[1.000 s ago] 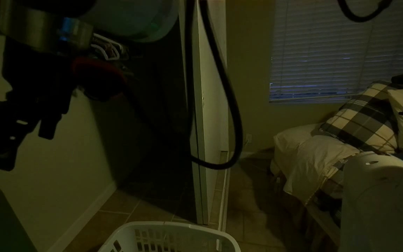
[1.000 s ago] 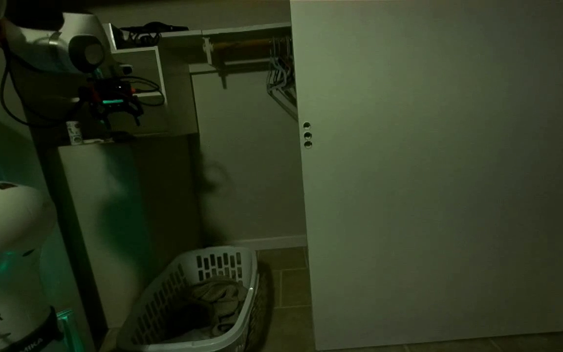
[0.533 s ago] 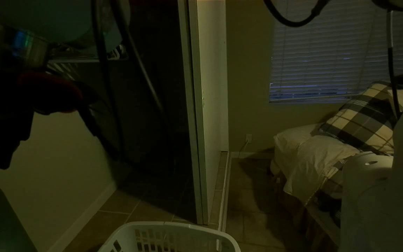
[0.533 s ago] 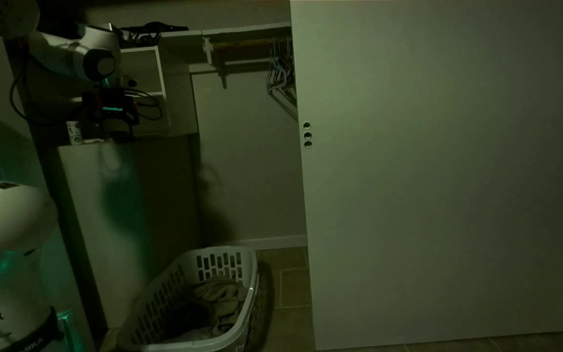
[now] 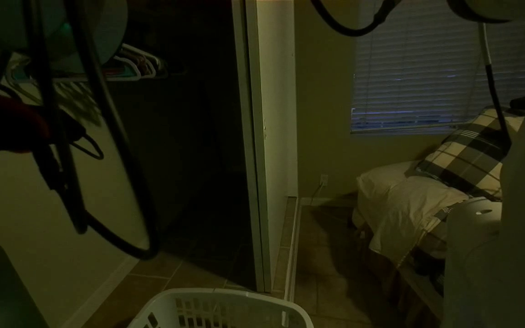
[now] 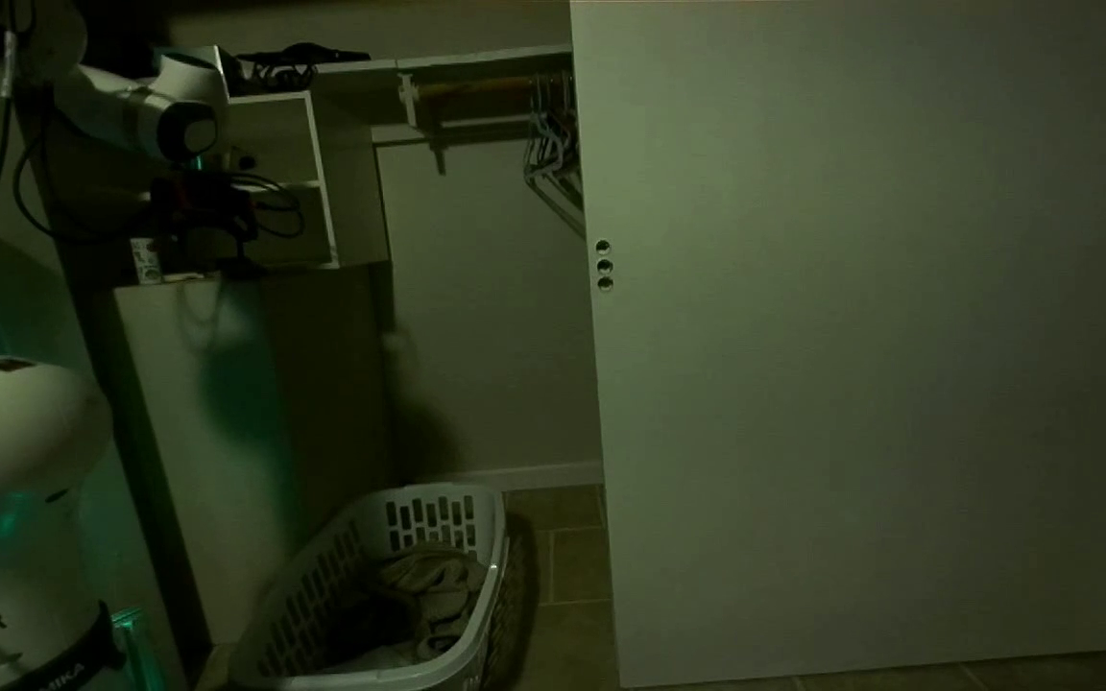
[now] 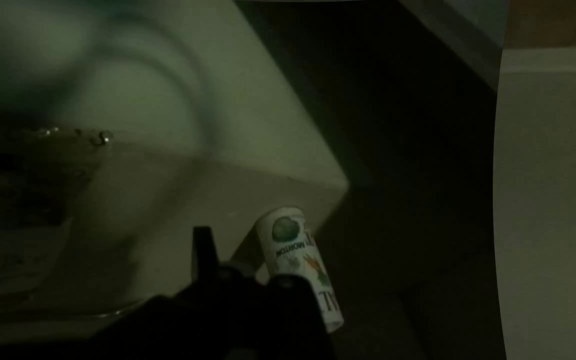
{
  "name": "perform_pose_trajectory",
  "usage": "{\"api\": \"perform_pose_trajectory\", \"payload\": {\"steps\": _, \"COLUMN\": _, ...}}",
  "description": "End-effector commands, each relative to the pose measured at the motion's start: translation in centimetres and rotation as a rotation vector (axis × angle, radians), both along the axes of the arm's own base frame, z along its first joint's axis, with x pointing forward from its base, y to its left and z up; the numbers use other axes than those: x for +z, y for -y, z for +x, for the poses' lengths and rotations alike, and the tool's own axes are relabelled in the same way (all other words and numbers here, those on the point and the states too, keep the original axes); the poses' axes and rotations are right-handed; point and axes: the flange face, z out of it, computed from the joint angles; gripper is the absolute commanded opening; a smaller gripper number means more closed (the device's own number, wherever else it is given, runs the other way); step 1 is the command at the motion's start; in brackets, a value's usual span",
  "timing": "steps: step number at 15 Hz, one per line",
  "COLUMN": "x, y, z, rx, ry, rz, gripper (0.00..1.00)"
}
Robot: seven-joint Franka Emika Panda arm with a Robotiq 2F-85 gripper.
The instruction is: Move the black object on the lower shelf backwards.
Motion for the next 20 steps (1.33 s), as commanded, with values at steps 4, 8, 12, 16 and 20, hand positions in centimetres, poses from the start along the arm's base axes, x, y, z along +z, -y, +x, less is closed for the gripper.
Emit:
{"api": "perform_pose_trajectory", "payload": {"steps": 4, "x": -1.2, "y": -1.7, "z": 0.0, "rx": -0.017, "ry": 0.077, "rz": 0.07, "gripper": 1.0}}
{"api": "perform_pose_trajectory", "payload": {"steps": 8, "x": -2.8, "y": -2.3, "z": 0.5, "rx": -0.041, "ry": 0.129, "rz": 0.062, "gripper": 1.0}}
{"api": "perform_pose_trajectory", "payload": {"steps": 12, "x": -3.6, "y": -2.0, "z": 1.2, "rx": -0.076, "ry": 0.191, "rz": 0.034, "gripper": 0.99}}
{"api": "perform_pose_trajectory", "payload": {"steps": 16, "x": -3.9, "y": -1.7, "z": 1.5, "rx": -0.102, "ry": 0.198, "rz": 0.005, "gripper": 0.65}}
{"api": "perform_pose_trajectory", "payload": {"steps": 20, "x": -3.6, "y": -1.7, "z": 1.3, "rx": -0.116, "ry": 0.196, "rz": 0.0, "gripper": 0.35}}
